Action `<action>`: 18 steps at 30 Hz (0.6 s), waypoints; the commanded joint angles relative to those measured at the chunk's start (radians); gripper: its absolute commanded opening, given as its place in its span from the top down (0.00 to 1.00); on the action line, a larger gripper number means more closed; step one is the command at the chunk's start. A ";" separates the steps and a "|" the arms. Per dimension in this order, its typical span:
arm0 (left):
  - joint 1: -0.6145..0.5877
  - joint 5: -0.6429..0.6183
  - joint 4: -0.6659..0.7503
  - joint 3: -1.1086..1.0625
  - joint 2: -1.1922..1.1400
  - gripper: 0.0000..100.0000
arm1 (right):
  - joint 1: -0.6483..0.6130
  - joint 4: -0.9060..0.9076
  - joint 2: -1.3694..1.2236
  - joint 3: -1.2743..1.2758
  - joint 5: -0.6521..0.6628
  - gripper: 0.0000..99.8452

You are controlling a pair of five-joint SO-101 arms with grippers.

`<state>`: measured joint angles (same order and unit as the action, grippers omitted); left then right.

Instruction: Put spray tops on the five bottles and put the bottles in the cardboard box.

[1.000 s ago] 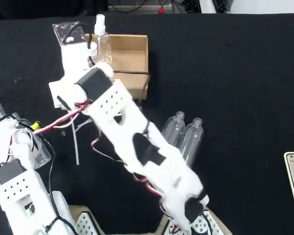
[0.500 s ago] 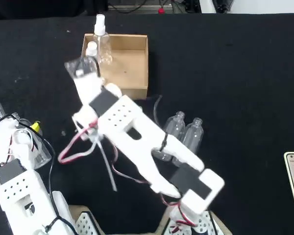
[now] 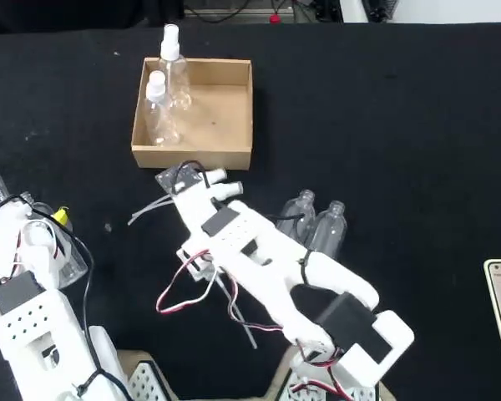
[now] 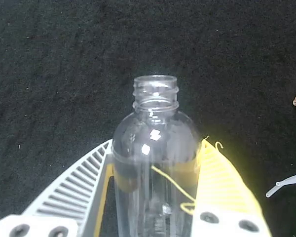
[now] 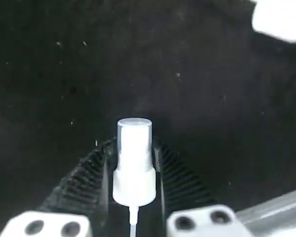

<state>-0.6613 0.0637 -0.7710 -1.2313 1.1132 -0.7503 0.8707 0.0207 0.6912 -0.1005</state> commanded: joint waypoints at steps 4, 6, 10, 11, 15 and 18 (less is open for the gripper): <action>0.002 -0.008 0.021 0.035 0.017 0.78 | 0.015 0.052 0.048 -0.018 0.026 0.83; 0.002 -0.008 0.021 0.035 0.017 0.78 | 0.020 0.161 0.048 -0.085 0.026 0.82; 0.002 -0.008 0.021 0.036 0.017 0.78 | 0.015 0.367 0.042 -0.231 0.025 0.82; 0.002 -0.008 0.021 0.036 0.017 0.78 | 0.014 0.391 0.042 -0.251 0.023 0.82; 0.002 -0.008 0.021 0.035 0.017 0.78 | 0.009 0.387 0.038 -0.245 0.028 0.82; 0.002 -0.008 0.021 0.035 0.017 0.78 | -0.014 0.342 0.010 -0.196 0.028 0.82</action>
<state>-0.6613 0.0637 -0.7710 -1.2313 1.1132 -0.7457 1.2467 0.0222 0.4902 -0.0806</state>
